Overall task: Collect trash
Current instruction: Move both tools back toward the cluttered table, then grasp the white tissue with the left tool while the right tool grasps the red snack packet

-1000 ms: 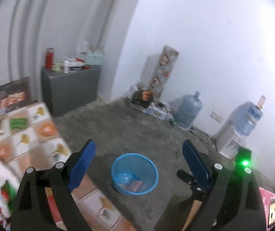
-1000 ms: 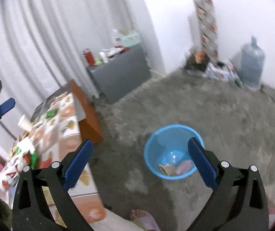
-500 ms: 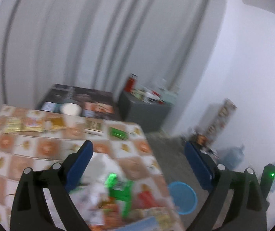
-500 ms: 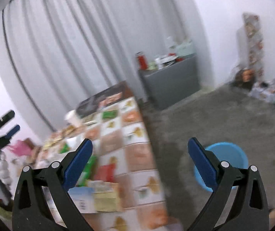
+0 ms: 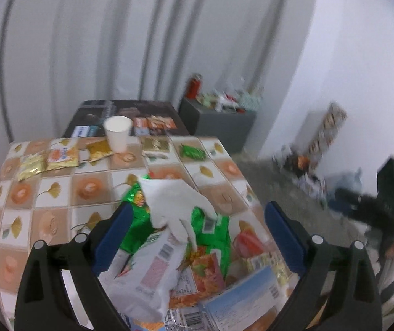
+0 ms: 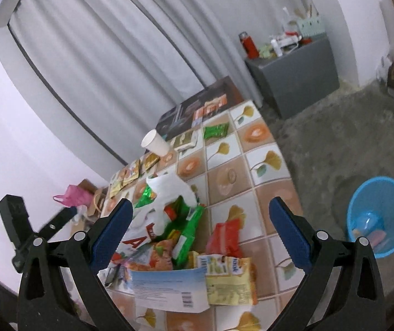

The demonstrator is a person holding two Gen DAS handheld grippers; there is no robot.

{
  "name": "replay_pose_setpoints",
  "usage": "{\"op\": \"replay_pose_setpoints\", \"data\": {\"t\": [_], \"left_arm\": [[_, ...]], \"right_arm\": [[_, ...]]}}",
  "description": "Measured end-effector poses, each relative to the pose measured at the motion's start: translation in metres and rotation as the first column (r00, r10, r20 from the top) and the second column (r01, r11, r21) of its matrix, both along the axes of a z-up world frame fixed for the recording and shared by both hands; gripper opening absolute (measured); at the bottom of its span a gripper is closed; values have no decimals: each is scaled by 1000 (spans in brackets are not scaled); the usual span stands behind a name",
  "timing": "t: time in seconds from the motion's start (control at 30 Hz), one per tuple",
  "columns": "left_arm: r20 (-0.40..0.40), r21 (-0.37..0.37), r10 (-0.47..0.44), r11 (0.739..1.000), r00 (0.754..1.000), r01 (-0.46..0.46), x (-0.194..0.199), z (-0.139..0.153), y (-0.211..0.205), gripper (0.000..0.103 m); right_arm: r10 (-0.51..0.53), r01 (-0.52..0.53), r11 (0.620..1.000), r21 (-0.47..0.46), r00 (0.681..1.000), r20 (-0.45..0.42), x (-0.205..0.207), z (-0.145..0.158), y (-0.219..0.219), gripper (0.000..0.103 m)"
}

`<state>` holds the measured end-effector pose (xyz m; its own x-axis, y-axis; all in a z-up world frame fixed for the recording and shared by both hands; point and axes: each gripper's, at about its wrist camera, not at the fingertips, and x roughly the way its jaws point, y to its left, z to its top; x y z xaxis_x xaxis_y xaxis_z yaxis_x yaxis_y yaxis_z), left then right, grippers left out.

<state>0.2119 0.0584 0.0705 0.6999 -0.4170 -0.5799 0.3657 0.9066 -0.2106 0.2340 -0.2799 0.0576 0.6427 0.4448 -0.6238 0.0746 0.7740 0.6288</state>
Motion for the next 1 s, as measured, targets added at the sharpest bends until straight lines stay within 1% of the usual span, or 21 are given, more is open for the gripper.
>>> {"op": "replay_pose_setpoints", "data": {"t": [0.07,0.1,0.13,0.2,0.23,0.27,0.33,0.4,0.5,0.57,0.63,0.77,0.8,0.83,0.9,0.97,1.0], "left_arm": [[-13,76,-31,997,999,32,11,-2,-17,94],[-29,134,-67,989,997,70,22,-5,-30,94],[-37,158,-85,983,996,90,27,-7,-37,94],[-107,217,-148,962,983,169,49,-18,-57,94],[-141,233,-161,954,977,190,58,-24,-63,94],[-177,251,-165,946,970,207,68,-32,-69,91],[-245,289,-176,925,953,245,87,-49,-81,90],[-283,325,-178,907,943,268,101,-62,-88,87],[-330,377,-168,879,929,293,119,-79,-94,82],[-351,410,-152,862,924,298,128,-89,-96,77],[-381,420,-151,851,912,316,135,-98,-97,73],[-418,405,-146,854,897,327,143,-104,-96,62],[-422,399,-146,856,895,328,143,-104,-95,59],[-426,392,-147,859,893,328,144,-103,-94,55],[-430,373,-145,870,891,321,147,-103,-92,50],[-437,353,-142,881,888,315,149,-102,-90,41],[-442,339,-140,888,886,309,151,-102,-88,39]], "right_arm": [[9,-8,1000,26,1000,-17,4,-3,1,94],[16,-15,999,33,1000,-26,8,-5,3,93],[22,-21,999,32,999,-34,12,-7,5,92],[37,-35,999,28,997,-67,20,-15,9,88],[40,-37,999,26,995,-87,23,-20,10,85],[42,-39,999,29,992,-117,26,-27,10,83],[44,-37,998,49,987,-152,28,-35,8,82],[47,-39,998,46,982,-185,30,-43,7,81],[82,-75,997,36,970,-231,35,-55,10,81],[107,-101,994,35,956,-272,42,-66,14,80],[140,-140,990,24,937,-319,49,-78,21,79],[205,-228,974,-9,891,-406,62,-101,40,76],[217,-247,969,-20,884,-414,63,-104,44,76],[229,-269,962,-37,877,-422,64,-106,50,75],[249,-312,947,-76,863,-439,67,-110,61,74],[255,-332,938,-97,854,-453,68,-114,68,64],[249,-331,938,-105,851,-463,70,-117,69,62]]}}
